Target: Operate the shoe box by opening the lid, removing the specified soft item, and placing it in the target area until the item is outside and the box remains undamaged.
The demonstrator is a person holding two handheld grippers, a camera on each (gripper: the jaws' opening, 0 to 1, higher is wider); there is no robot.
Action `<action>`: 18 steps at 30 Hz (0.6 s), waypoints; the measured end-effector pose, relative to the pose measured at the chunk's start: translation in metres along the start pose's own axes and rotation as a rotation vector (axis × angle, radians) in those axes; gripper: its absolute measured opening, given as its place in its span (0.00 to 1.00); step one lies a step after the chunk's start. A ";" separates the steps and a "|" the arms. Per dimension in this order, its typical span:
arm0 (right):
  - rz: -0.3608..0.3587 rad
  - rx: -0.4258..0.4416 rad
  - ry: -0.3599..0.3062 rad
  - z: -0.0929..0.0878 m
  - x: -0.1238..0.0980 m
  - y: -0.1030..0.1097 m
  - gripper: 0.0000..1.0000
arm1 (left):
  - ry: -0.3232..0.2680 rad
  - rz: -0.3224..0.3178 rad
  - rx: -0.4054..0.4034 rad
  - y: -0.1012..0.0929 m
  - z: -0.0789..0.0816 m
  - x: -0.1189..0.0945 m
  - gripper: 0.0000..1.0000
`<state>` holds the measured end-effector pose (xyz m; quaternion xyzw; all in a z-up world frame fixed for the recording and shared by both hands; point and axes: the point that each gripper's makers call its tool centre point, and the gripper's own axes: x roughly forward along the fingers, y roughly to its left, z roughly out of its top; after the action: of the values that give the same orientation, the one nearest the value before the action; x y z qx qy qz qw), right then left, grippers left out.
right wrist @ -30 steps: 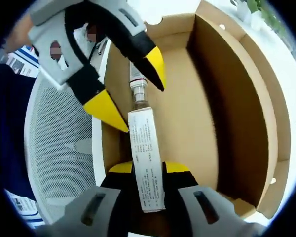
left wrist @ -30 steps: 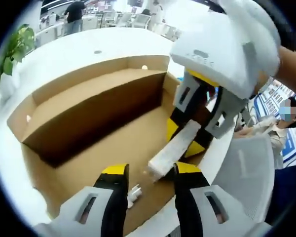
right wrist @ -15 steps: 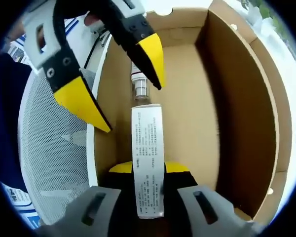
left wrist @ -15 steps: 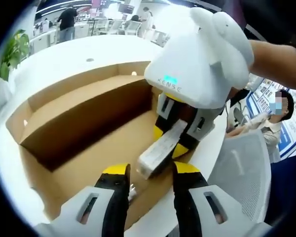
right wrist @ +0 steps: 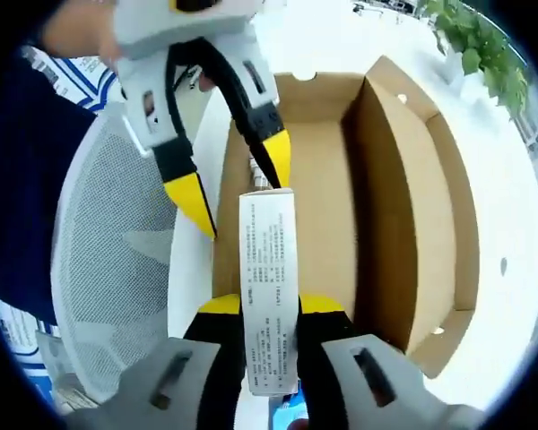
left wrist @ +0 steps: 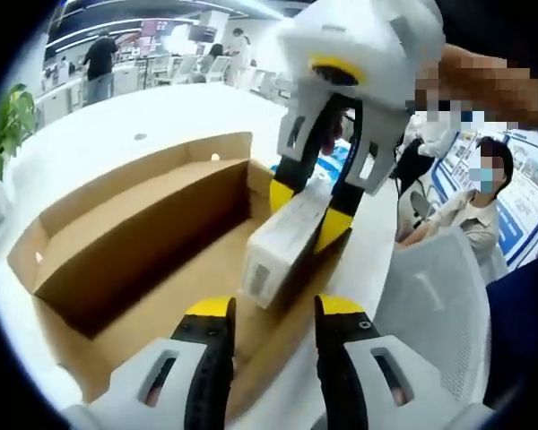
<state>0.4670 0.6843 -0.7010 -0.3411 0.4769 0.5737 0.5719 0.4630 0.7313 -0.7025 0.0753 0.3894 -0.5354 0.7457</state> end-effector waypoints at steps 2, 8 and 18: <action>-0.003 -0.011 -0.009 0.003 -0.009 0.003 0.18 | -0.010 -0.002 0.010 -0.004 0.004 -0.003 0.34; -0.022 -0.036 0.011 -0.003 -0.026 0.010 0.18 | -0.024 -0.008 0.040 -0.014 0.010 -0.008 0.35; -0.048 -0.037 0.035 -0.025 -0.048 0.025 0.18 | -0.018 -0.033 0.099 -0.038 0.017 -0.004 0.35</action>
<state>0.4446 0.6475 -0.6595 -0.3731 0.4678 0.5624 0.5707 0.4381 0.7090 -0.6769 0.1011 0.3570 -0.5669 0.7355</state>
